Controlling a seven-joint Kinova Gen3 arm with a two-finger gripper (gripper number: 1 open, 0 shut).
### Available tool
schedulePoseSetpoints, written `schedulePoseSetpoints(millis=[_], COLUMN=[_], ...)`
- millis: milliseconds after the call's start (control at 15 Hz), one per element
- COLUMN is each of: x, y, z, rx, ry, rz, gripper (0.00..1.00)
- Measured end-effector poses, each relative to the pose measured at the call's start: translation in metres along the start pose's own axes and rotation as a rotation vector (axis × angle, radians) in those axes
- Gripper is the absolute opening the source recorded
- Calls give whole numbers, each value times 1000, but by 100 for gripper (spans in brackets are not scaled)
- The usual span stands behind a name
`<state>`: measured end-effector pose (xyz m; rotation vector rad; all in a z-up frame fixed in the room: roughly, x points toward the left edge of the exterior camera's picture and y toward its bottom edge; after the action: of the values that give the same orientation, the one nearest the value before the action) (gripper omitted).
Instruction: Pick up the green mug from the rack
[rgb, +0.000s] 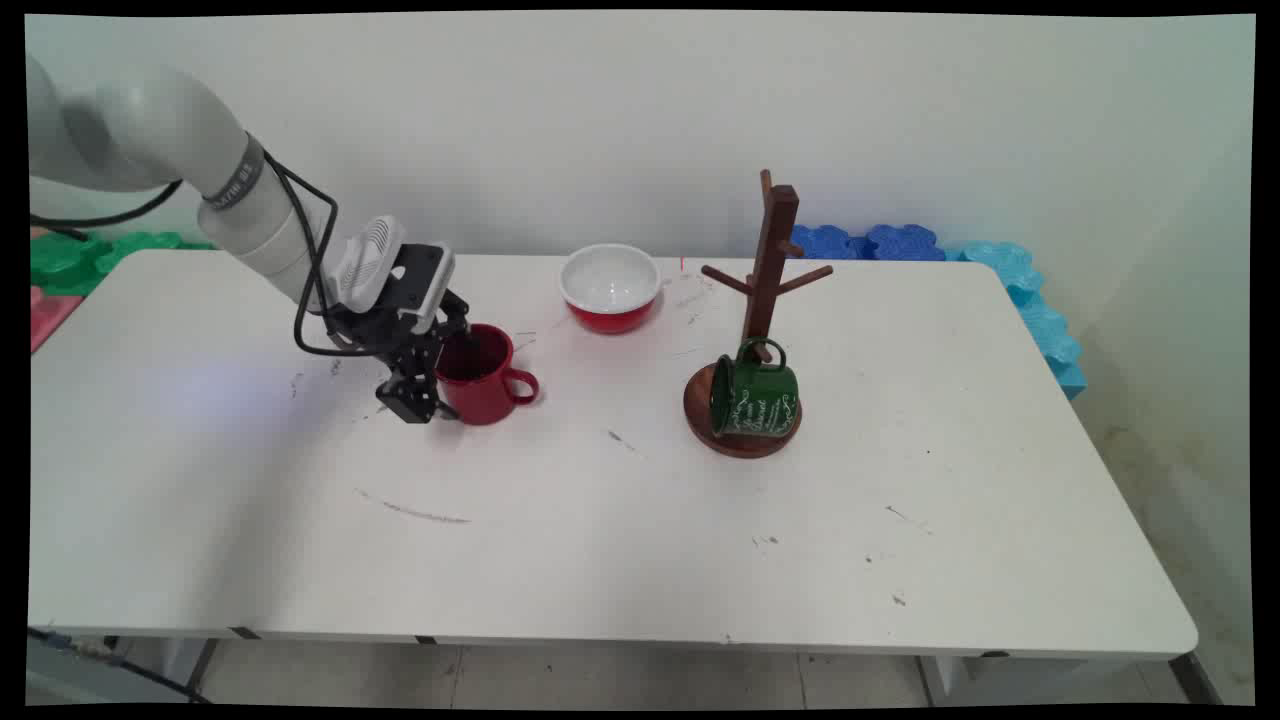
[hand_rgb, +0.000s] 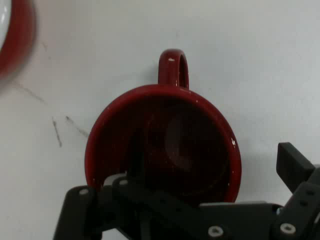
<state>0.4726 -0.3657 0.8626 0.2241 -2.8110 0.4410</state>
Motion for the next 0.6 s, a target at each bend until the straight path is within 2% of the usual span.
schedulePoseSetpoints(millis=[600], x=[12], y=[-3], z=[-22], rx=[23], ry=[52], rz=[-77], gripper=[100])
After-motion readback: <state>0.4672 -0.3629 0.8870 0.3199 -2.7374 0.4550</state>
